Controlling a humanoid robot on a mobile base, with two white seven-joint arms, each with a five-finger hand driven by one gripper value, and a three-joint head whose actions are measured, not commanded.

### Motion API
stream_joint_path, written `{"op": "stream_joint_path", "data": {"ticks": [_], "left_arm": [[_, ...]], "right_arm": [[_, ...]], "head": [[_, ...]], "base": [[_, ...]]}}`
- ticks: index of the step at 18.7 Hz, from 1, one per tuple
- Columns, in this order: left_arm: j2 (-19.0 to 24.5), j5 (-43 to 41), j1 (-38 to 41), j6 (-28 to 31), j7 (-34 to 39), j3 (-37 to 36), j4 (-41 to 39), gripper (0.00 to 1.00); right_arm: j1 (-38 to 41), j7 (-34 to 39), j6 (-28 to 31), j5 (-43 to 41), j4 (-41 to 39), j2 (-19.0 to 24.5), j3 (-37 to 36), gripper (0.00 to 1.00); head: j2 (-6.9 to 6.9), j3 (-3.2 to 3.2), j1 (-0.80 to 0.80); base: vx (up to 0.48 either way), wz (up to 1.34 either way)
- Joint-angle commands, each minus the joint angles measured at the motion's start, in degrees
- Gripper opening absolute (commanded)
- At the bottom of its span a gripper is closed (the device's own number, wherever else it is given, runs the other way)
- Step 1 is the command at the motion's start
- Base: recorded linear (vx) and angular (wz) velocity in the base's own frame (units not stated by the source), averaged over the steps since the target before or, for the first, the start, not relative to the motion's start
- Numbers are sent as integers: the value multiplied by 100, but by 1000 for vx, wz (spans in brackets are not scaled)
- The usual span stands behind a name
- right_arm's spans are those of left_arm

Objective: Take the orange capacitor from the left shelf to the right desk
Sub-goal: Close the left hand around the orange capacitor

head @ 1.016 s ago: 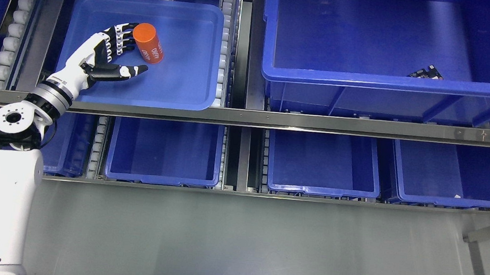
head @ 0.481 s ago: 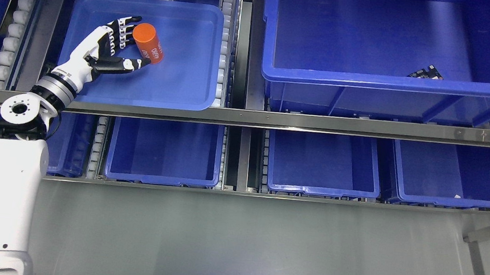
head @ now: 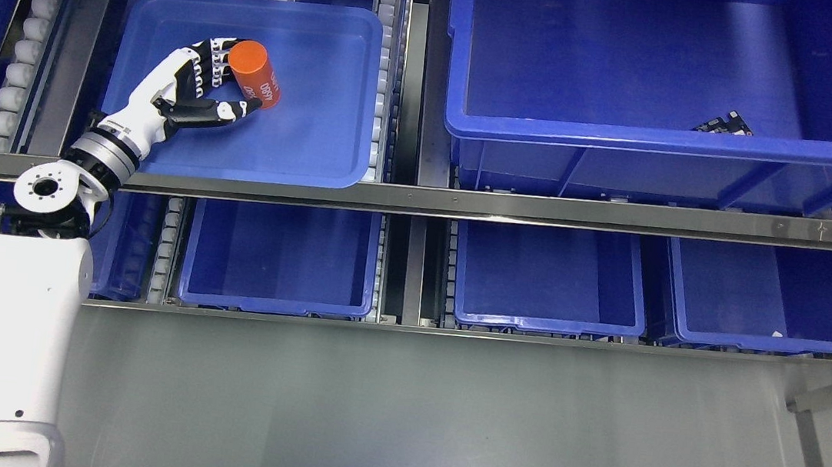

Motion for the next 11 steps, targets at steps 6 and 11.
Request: {"op": "stream_joint_path", "data": {"ticks": [6,11], "left_arm": [[-85,10,-19,-339,17,143,271,41],[-296,10,-10,-727,-27,425,280,16]], "right_arm": [[114,-1,-5,26,-100,-100,-70,100],[114,-1,-5,26,-100,-100,-70,100]], "head": [[0,0,0],[0,0,0]], "base": [[0,0],[0,0]]}}
